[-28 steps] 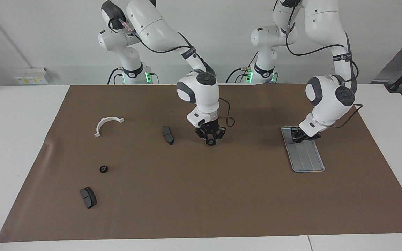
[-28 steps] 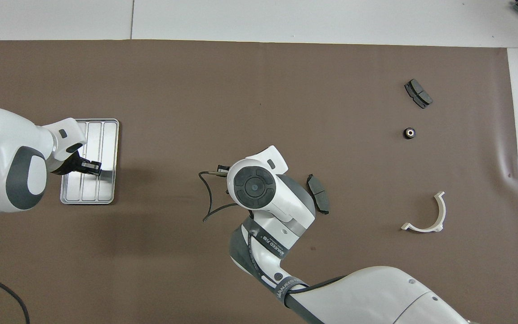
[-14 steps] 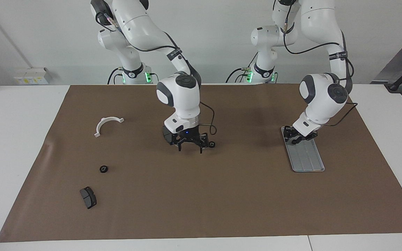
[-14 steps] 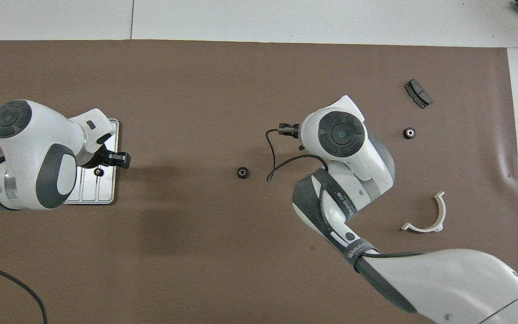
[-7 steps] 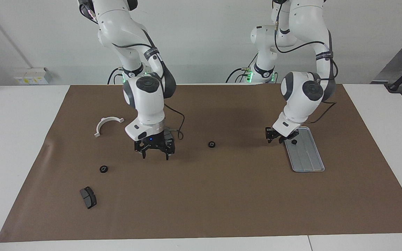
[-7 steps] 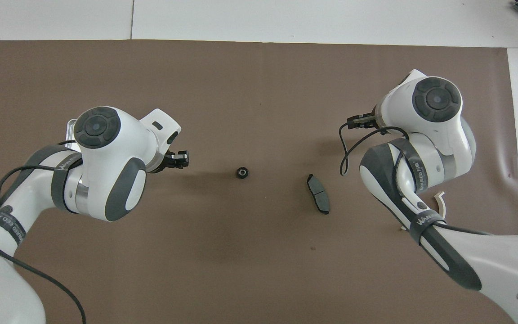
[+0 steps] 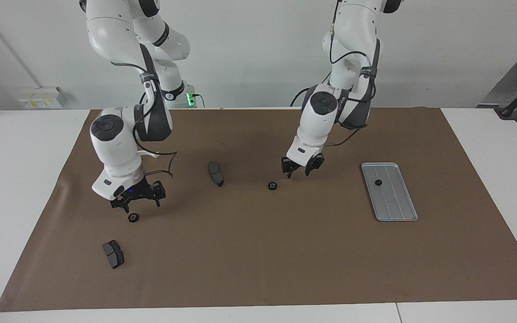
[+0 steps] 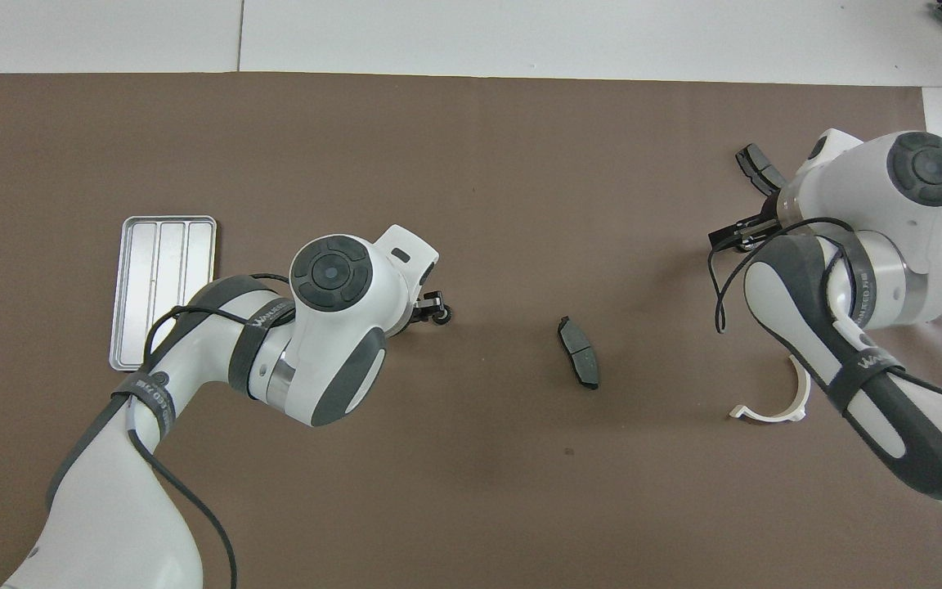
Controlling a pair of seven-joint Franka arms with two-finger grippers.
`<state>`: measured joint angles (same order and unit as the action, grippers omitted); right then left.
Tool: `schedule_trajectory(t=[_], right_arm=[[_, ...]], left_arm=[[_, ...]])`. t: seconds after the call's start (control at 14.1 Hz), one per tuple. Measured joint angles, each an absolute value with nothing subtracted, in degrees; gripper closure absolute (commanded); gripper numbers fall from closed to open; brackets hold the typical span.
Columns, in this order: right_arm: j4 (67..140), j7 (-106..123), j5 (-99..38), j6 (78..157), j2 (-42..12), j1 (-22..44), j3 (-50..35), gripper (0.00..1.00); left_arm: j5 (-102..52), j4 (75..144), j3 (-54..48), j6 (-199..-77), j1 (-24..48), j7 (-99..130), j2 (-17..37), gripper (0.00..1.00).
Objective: Pick bearing gear from pile to tray
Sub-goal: 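Grasp the center gear with the left gripper while the right gripper retracts, then carry the gear toward the tray with the left gripper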
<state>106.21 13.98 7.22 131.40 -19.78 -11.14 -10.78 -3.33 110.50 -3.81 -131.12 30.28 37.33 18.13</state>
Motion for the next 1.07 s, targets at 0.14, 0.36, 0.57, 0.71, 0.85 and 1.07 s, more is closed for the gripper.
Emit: schedule_trajectory(t=[0.14,0.36,0.57,0.71,0.85,1.07], right_arm=[[107.01,17.72,5.58,133.12,-20.33,-12.97,-10.77,0.00],[108.78,18.91,4.53,138.94,-22.95,-13.84,-10.79,0.00],[109.64,18.91,4.53,141.81,-24.74,-13.84,-10.85,0.00],[109.72,18.91,4.53,141.87,-24.82,-13.88,-10.84,0.00],[109.86,19.06,4.53,142.19,-24.82,-14.41,-10.83,0.00],[110.04,19.48,4.53,142.53,-24.83,-15.01,-10.83,0.00]], left_arm=[[-3.33,108.64,-3.77,-131.89,30.81,37.55,20.09,0.31],[-3.33,105.44,-3.70,-132.25,31.23,38.34,22.49,0.32],[-3.33,104.46,-3.72,-132.92,31.54,38.37,23.52,0.33],[-3.33,104.45,-3.70,-133.14,31.90,38.42,23.77,0.34],[-3.33,104.44,-3.70,-133.20,31.99,38.43,23.92,0.36],[-3.27,104.44,-3.69,-133.50,32.01,38.43,24.08,0.38]])
